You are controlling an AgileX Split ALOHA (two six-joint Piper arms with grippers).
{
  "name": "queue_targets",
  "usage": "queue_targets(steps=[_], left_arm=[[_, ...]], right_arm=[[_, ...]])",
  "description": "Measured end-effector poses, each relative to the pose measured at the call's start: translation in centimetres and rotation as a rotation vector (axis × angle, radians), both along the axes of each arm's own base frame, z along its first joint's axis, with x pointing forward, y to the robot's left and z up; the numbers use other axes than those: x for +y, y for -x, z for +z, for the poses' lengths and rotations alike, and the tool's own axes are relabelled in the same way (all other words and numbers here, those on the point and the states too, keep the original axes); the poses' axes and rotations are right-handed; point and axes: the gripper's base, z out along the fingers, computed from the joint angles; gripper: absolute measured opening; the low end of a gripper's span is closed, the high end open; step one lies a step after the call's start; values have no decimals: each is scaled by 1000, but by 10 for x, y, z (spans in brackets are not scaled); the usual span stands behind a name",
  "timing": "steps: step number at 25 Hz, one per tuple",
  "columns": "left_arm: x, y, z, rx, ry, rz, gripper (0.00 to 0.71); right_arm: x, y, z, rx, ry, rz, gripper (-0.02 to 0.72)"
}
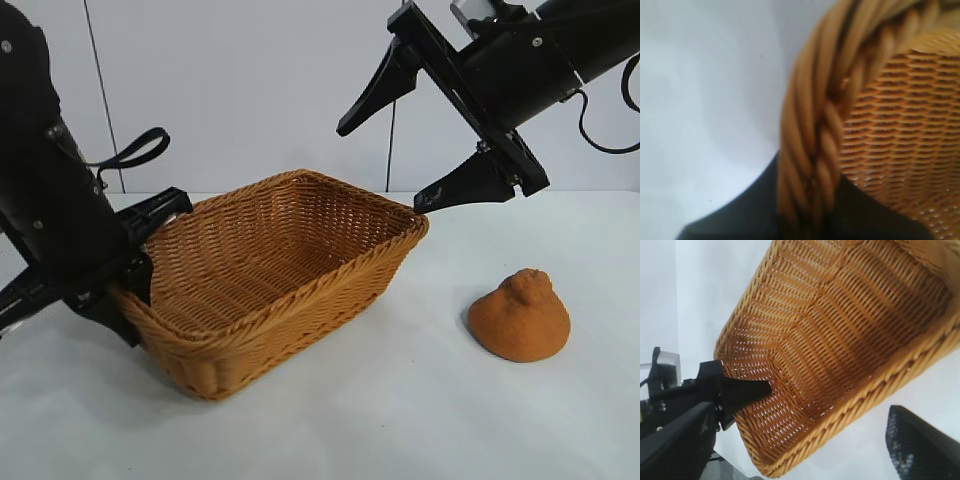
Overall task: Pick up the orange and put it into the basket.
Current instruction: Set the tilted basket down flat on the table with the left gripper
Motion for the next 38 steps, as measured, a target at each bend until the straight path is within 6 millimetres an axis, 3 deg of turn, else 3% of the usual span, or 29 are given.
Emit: queue_targets(steps=[7, 18, 25, 33, 38], left_arm=[[23, -39, 18, -22, 28, -113, 82], [9, -84, 25, -37, -16, -602, 82], [10, -90, 25, -37, -31, -785, 82], [28, -94, 23, -27, -41, -769, 82], [26, -96, 4, 12, -29, -775, 82]], right_arm=[[0, 0, 0, 2, -1, 0, 631], [0, 0, 0, 4, -2, 1, 631], [1, 3, 0, 21, -8, 19, 631], [1, 3, 0, 25, -9, 25, 631], [1, 3, 0, 25, -9, 25, 631]])
